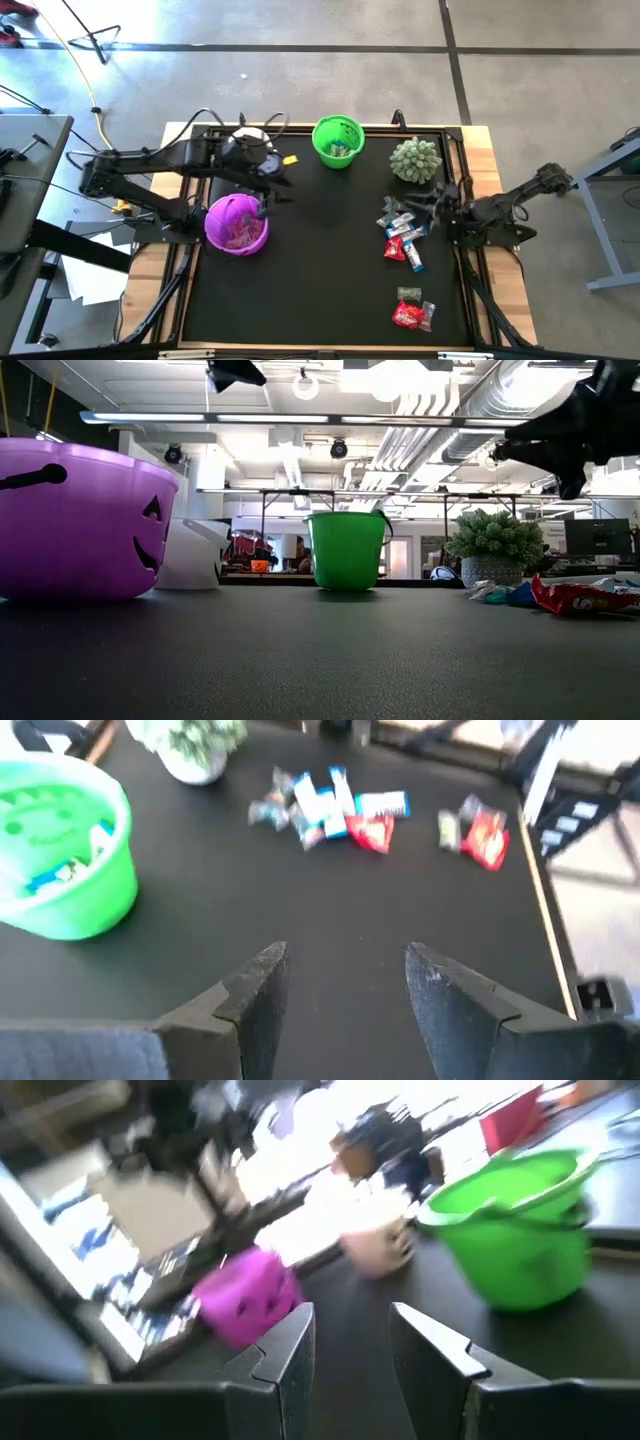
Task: Sort candy
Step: Put the white chocolate into the green bucket
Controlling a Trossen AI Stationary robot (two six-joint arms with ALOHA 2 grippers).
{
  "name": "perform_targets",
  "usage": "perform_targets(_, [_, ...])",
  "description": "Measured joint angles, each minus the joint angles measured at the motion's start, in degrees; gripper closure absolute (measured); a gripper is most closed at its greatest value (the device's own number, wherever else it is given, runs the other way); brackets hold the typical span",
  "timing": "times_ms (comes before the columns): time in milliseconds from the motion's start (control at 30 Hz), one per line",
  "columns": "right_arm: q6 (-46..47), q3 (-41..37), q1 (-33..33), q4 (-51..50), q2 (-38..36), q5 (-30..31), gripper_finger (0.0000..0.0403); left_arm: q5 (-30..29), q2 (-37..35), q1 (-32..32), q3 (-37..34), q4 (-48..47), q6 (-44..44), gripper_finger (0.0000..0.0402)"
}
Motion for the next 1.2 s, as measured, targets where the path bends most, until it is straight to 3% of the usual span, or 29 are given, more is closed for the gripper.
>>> perform_targets(267, [1.28,0.00,-2.96,6.61,0.00,9.54,0.0276,-4.14,-10.28,1.24,-16.17,20.76,-3.76,0.0216])
perform_targets(600, [14.75,0.00,-5.01,6.77,0.02,11.24,0.0276,-9.32,-6.06,1.20,-17.30,35.09,-0.24,0.0216])
perform_targets(700, [20.70,0.00,-5.24,6.80,-0.01,8.69,0.0276,-9.38,-4.39,1.07,-17.30,38.51,-1.80,0.0216])
perform_targets(867, [21.84,0.00,-5.26,6.79,-0.02,6.88,0.0276,-9.37,-2.50,1.04,-17.30,41.04,-6.48,0.0216])
perform_targets(1033, [26.26,0.00,-5.26,7.74,-0.02,8.46,0.0276,-9.35,-1.08,0.66,-17.30,43.02,-9.24,0.0216])
perform_targets(1100, [30.44,0.00,-5.26,7.78,-0.02,6.18,0.0276,-9.35,-0.51,0.24,-17.30,44.91,-10.37,0.0216])
perform_targets(1200, [29.50,0.01,-5.26,8.08,-0.02,-0.85,0.0276,-9.33,-0.07,-0.25,-17.30,46.40,-11.22,0.0216])
